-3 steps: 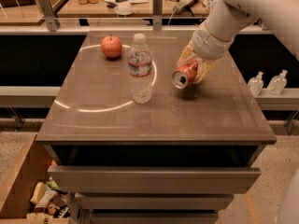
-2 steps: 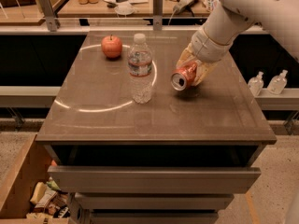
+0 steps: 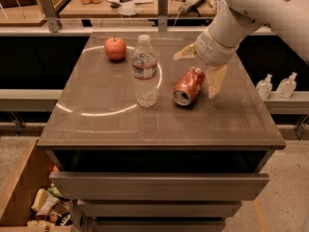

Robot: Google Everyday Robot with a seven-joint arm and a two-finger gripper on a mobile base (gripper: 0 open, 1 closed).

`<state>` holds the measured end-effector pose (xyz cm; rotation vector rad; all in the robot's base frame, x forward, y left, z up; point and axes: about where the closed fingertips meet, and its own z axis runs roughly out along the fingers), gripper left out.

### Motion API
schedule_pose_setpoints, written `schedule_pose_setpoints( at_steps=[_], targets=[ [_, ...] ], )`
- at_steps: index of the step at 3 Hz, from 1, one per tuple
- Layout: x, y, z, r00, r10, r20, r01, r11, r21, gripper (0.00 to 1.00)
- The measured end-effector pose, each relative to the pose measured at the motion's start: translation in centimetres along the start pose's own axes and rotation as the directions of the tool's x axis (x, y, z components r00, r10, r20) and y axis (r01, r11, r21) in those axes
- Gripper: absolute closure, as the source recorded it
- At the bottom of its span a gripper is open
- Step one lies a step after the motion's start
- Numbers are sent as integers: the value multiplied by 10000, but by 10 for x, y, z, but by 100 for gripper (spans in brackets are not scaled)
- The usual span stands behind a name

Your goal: Knock coke can over

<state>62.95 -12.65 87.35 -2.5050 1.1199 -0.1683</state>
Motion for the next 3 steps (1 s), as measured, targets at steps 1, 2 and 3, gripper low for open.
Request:
schedule_pose_setpoints(
  at_steps=[1,2,3],
  targets=[
    [9,-8,-9,9922,1189,382,-1213,9904,661,0],
    [50,-19,-44,9426,3297,524,-3325,9136,2340,0],
    [88,-22,-90,8684,4955,177,-4614,7945,3949,0]
  ],
)
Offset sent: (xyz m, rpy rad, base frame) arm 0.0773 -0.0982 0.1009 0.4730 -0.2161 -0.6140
